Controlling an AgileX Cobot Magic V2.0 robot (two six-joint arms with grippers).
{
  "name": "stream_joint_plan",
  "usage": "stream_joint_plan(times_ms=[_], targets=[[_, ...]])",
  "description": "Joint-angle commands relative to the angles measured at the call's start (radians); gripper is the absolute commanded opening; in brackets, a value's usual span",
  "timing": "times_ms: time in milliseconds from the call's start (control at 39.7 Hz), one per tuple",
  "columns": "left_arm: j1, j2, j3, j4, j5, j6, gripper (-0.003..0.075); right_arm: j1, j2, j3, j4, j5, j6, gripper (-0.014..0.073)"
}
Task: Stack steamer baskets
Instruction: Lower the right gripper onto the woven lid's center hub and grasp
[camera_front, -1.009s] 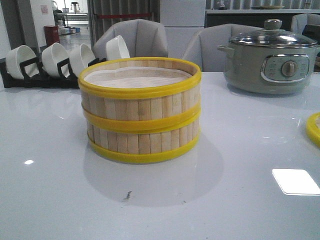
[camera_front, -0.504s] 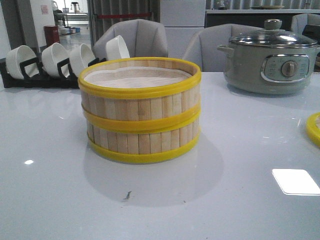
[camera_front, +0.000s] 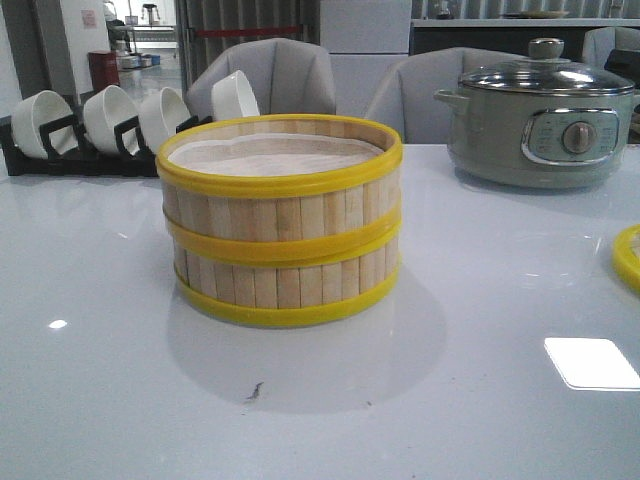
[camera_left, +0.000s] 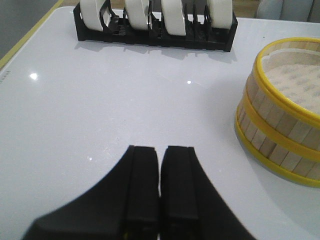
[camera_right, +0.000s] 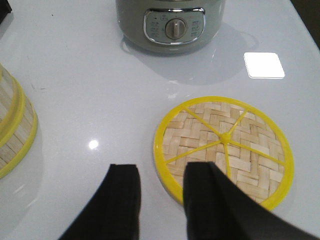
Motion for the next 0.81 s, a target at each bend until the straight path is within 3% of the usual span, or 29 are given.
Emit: stream_joint_plan(times_ms=[0,227,782], targets=[[-0.001,0.001,-0.027,-0.008,-0.089,-0.009,0.0085,-0.004,0.000,-0.035,-0.005,-0.067,-0.004,0.0233],[-0.001,0.001,-0.027,-0.008,-0.089,-0.009,0.0085,0.001,0.000,-0.035,-0.005,-0.037,-0.004,0.0022],[-0.001,0.001,-0.027,-0.008,-0.089,-0.009,0.0085,0.001,0.014,-0.035,-0.026,0.095,-0.030,0.0052]])
